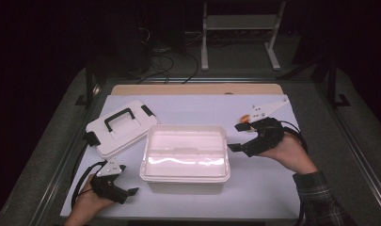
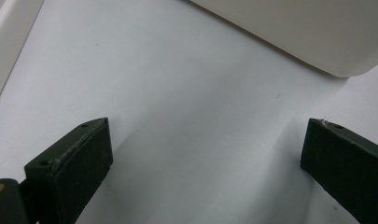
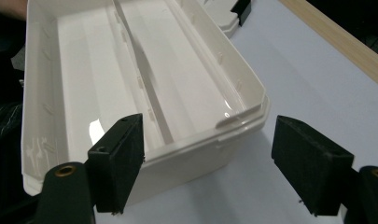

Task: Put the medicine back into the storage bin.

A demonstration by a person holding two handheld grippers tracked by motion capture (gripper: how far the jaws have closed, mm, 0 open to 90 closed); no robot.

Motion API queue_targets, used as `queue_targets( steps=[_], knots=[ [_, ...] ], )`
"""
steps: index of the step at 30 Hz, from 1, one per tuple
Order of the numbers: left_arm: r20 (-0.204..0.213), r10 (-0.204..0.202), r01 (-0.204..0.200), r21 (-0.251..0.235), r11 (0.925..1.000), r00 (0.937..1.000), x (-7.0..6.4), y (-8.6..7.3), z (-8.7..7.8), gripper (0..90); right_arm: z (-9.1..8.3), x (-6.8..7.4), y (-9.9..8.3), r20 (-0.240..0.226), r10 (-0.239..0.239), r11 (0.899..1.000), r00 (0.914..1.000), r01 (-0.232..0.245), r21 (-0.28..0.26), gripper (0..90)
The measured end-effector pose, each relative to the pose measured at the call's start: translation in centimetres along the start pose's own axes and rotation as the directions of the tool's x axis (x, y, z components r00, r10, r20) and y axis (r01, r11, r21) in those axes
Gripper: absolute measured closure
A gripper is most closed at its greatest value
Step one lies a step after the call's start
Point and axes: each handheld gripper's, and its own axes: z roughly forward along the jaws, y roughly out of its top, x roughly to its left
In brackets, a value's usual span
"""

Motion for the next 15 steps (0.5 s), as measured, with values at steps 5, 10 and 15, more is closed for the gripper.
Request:
queue_targets(
  steps=[5,10,15],
  knots=[
    [-0.016,-0.013,0.013,0.005,0.9999,0.9998,0.3,-0.2,-0.2,0.0,1.0,0.2,1.6,-0.014,-0.031,0.999,0.9994,0.032,0.022,24.0],
    [-0.017,-0.019,0.019,0.005,0.9998,0.9997,0.4,-0.2,-0.2,0.0,1.7,0.3,3.0,-0.031,-0.061,0.998,0.9977,0.062,0.032,23.7],
    [-0.013,-0.020,0.020,-0.007,0.9998,0.9997,0.5,-0.4,-0.2,0.0,2.4,0.9,4.7,-0.052,-0.089,0.995,0.9947,0.091,0.049,23.9]
  ],
)
